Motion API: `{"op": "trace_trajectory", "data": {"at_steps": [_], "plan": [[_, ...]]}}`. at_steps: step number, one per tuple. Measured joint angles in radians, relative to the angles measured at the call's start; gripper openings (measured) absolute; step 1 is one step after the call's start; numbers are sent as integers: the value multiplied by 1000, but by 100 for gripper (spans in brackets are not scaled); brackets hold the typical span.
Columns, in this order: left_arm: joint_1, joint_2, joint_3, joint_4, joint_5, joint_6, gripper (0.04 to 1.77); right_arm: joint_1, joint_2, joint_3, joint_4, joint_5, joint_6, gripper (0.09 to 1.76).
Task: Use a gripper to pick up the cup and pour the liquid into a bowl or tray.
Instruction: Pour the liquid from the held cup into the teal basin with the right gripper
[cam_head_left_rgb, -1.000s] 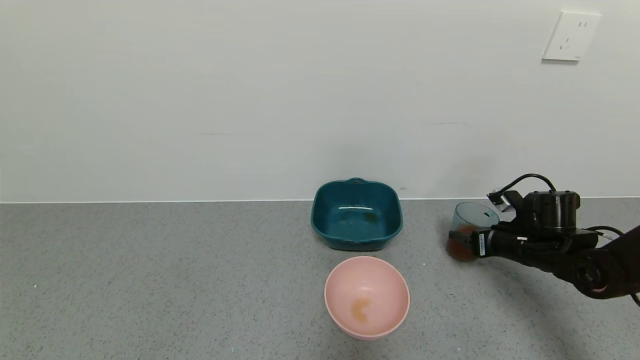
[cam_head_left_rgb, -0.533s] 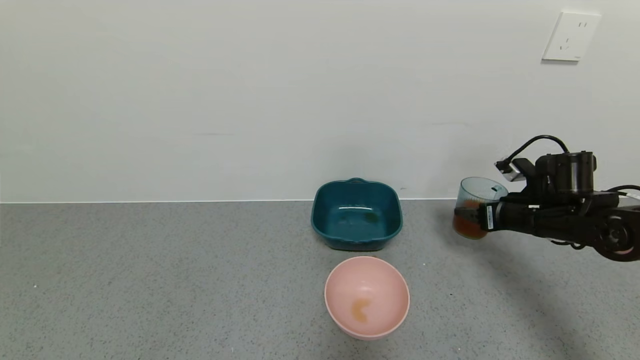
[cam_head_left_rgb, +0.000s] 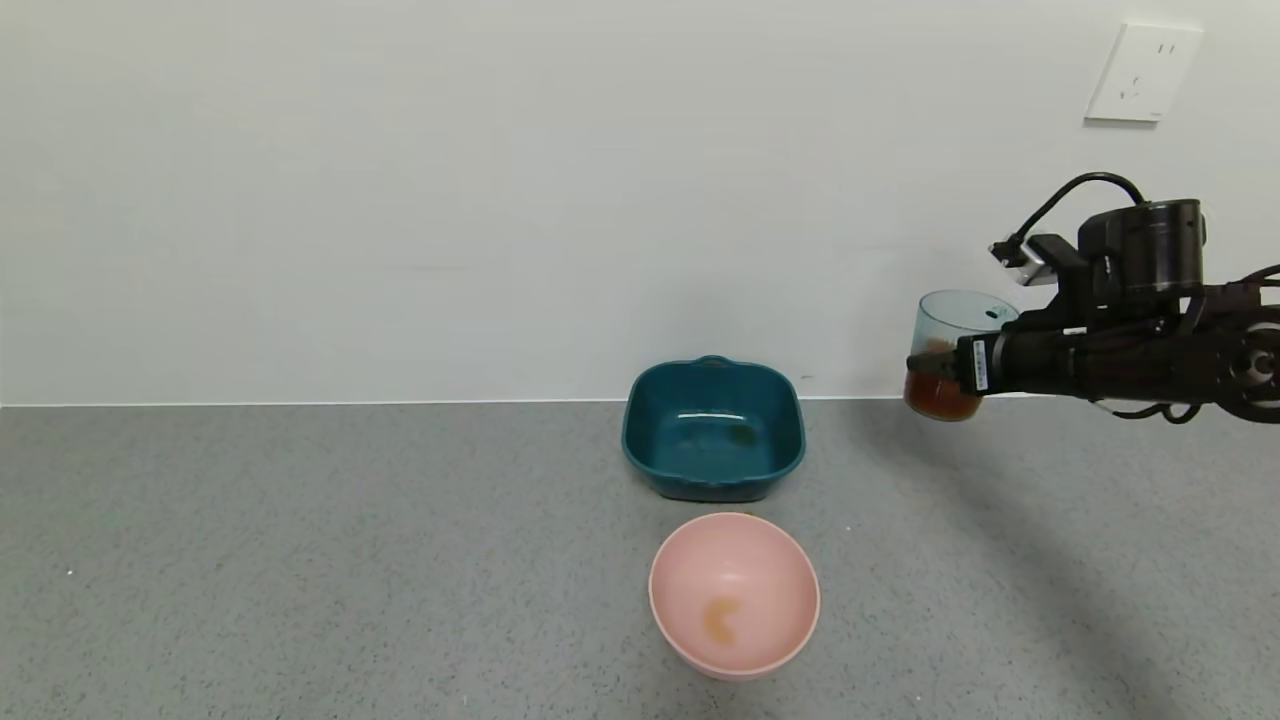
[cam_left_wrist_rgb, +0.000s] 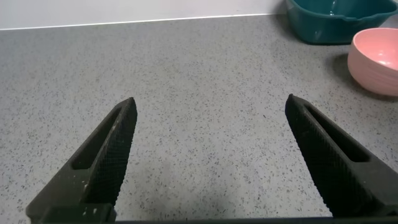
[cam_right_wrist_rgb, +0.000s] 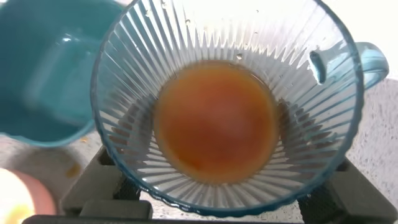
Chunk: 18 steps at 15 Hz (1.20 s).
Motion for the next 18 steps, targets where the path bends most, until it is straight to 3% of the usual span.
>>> {"op": "trace_trajectory", "data": {"at_steps": [5,18], "plan": [[0,0,0,0,0,0,172,57,19,-185,160,-74,-13,134],[0,0,0,0,0,0,172,240,232,-602,373,-323,-133,134]]}}
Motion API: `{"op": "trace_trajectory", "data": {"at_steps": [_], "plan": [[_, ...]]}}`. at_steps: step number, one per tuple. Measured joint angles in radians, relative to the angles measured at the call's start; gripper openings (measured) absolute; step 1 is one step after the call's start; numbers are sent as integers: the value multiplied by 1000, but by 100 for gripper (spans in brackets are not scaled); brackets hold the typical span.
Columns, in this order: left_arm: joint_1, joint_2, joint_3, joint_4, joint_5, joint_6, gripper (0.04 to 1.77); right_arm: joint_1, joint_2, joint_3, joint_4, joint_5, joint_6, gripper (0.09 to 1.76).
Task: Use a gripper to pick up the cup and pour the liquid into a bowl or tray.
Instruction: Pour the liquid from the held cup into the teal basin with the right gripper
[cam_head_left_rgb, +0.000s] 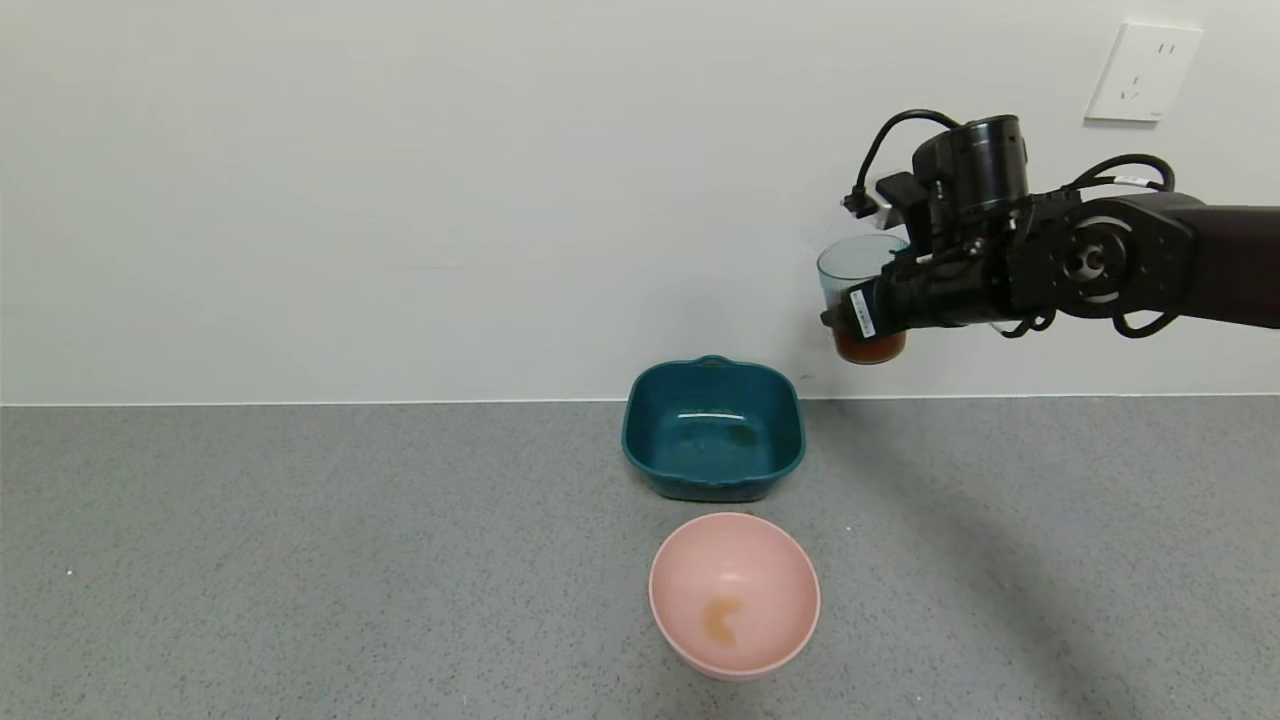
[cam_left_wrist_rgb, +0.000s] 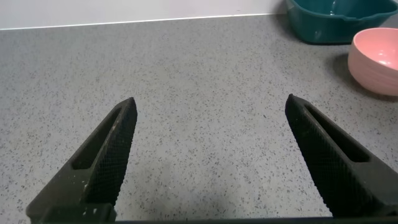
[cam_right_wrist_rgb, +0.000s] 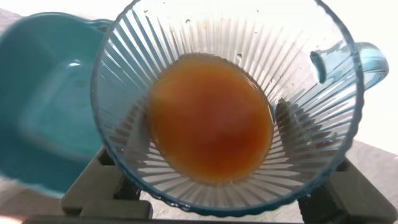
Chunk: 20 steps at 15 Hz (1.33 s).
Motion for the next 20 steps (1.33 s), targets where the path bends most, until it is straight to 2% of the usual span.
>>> {"op": "trace_trajectory", "data": {"at_steps": [7,15,20], "plan": [[0,0,0,0,0,0,172,69,100,-61,-7,-156,-166,134],[0,0,0,0,0,0,172,128,164,-73,-20,-252,-259,134],[0,0,0,0,0,0,172,150,192,-76,-109,-347,-379,134]]}}
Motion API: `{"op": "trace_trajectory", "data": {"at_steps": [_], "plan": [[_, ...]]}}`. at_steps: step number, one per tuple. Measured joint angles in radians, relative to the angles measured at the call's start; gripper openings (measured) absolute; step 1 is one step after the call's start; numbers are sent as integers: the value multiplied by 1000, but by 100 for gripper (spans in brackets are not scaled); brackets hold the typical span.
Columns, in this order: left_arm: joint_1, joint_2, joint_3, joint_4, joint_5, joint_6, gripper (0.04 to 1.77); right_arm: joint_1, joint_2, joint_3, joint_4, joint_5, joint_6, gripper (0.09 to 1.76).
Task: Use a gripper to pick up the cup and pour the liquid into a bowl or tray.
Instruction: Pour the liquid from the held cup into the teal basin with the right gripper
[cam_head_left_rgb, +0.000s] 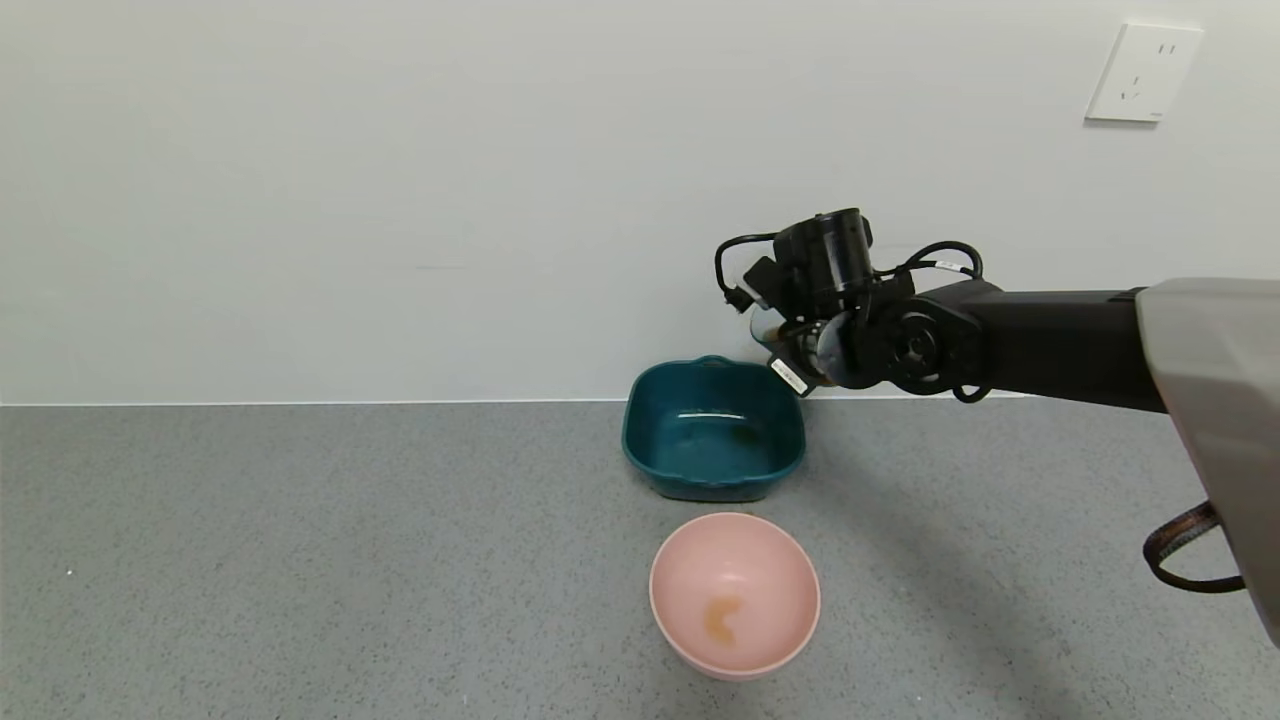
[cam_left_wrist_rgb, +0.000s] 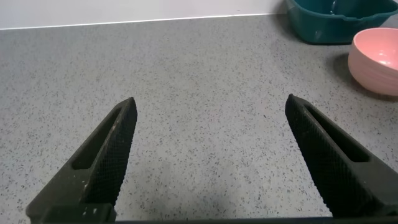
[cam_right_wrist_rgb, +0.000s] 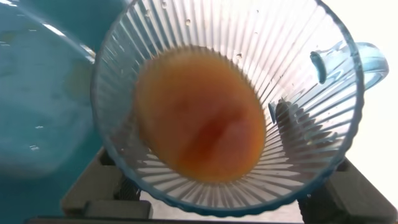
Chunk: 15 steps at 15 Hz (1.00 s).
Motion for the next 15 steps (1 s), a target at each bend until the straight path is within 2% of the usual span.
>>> {"op": "trace_trajectory", "data": {"at_steps": [9,13,15], "plan": [[0,0,0,0,0,0,172,10,-3,0,-31,-151,-234,134],[0,0,0,0,0,0,172,13,-4,0,-54,-170,-310,134],[0,0,0,0,0,0,172,13,-4,1,-68,-213,-354,134]]}}
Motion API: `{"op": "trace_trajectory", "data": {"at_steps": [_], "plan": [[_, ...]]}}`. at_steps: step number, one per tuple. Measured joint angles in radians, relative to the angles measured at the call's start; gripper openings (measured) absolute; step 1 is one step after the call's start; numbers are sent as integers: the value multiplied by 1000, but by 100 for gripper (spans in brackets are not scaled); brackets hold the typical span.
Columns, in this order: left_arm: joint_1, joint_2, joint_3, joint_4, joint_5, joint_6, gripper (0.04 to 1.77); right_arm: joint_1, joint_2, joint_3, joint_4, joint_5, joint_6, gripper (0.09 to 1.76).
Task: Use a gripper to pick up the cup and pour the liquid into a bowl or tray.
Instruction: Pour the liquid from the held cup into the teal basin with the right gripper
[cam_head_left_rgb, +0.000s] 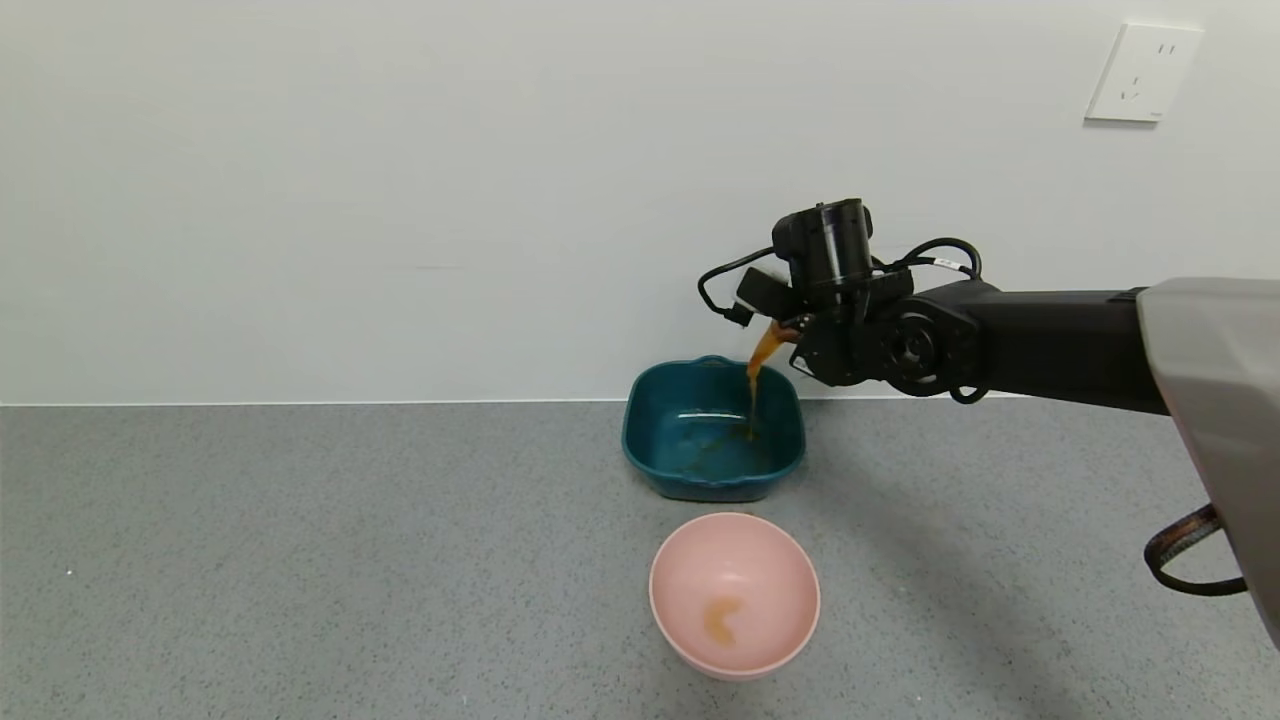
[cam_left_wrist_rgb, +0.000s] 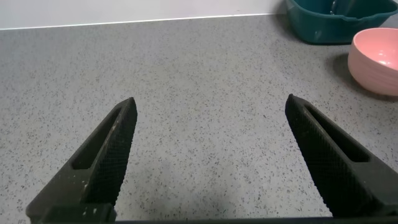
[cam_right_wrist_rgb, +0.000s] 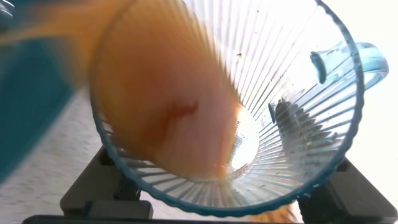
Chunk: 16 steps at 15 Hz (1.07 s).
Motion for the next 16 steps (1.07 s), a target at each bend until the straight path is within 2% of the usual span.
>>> {"op": "trace_trajectory", "data": {"at_steps": [5,11,16], "plan": [[0,0,0,0,0,0,172,-1,3,1,-119,-14,-152,134],[0,0,0,0,0,0,172,-13,28,3,-340,-14,-401,134],[0,0,0,0,0,0,172,-19,43,7,-452,-14,-581,134]]}}
